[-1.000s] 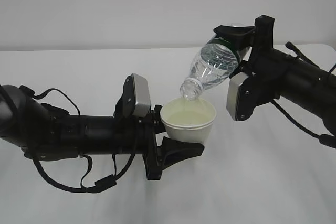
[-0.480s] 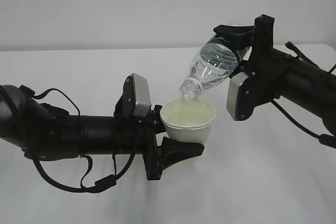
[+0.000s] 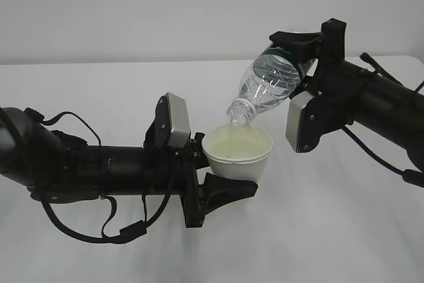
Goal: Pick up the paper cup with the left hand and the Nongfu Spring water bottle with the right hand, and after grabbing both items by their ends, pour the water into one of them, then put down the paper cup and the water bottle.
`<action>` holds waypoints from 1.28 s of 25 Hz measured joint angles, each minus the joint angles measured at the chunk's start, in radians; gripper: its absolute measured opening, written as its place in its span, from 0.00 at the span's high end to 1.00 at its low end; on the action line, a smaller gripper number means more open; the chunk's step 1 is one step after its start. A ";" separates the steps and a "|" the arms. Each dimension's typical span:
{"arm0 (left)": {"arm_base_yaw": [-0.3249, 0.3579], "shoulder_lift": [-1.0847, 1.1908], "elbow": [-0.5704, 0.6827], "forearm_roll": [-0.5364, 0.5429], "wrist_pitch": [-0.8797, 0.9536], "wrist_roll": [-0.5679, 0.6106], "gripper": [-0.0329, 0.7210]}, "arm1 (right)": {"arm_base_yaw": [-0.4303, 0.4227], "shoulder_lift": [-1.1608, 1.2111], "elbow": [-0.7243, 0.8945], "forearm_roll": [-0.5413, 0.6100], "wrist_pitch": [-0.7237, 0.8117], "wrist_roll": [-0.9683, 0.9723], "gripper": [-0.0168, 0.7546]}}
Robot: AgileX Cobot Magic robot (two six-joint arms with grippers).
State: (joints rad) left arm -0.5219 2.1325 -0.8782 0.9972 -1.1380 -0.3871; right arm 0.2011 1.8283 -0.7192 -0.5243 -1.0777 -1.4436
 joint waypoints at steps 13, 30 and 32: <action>0.000 0.000 0.000 0.000 0.000 0.000 0.36 | 0.000 0.000 0.000 0.000 0.000 -0.010 0.40; 0.000 0.000 0.000 0.000 0.000 0.000 0.36 | 0.000 0.000 0.000 0.000 0.000 -0.016 0.40; 0.000 0.000 0.000 0.000 0.000 0.000 0.36 | 0.000 0.000 0.000 0.000 0.000 -0.018 0.40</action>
State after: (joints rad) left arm -0.5219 2.1325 -0.8782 0.9972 -1.1380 -0.3871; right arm 0.2011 1.8283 -0.7192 -0.5243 -1.0777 -1.4616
